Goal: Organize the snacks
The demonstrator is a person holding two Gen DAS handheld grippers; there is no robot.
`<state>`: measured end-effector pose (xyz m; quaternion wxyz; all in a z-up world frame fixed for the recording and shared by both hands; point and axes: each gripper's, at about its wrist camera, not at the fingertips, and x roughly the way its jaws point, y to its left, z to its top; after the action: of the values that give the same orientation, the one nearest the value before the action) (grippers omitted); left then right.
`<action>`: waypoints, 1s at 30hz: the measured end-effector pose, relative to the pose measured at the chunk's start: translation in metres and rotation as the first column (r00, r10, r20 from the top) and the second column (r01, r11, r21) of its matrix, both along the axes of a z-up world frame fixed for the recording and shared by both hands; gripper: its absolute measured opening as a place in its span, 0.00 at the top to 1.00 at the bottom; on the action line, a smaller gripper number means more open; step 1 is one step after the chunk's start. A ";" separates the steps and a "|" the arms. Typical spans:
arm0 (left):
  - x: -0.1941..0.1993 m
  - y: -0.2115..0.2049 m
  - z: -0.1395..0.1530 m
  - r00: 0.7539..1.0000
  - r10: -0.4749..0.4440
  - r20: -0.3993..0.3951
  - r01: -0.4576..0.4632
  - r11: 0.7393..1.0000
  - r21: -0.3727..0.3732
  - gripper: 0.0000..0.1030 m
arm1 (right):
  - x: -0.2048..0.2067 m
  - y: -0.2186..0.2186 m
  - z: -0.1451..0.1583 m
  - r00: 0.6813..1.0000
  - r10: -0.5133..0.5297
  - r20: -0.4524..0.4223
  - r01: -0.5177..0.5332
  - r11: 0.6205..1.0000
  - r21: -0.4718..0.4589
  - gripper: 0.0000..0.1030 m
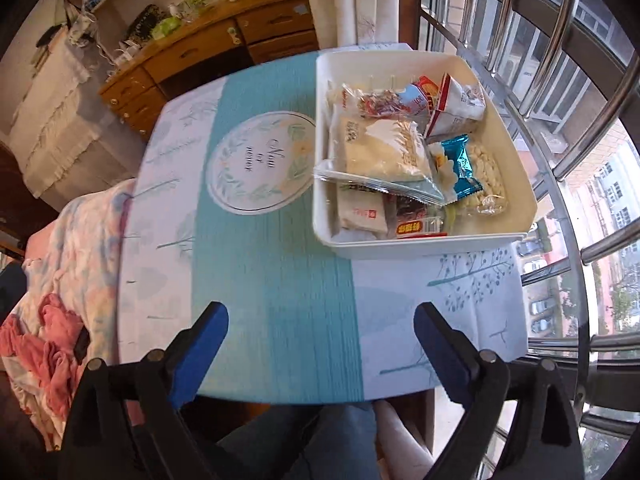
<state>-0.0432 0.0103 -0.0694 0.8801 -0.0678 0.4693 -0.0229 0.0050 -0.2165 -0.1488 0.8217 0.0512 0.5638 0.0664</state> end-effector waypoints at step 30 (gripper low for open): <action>-0.026 -0.042 0.034 0.994 0.077 0.071 -0.081 0.995 0.053 0.01 | -0.052 0.005 0.082 0.974 0.086 0.211 -0.100 0.993 0.055 0.00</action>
<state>-0.0690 -0.0318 -0.0353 0.8976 -0.0611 0.4359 0.0227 -0.0470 -0.2117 -0.0671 0.8700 0.0444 0.4739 0.1283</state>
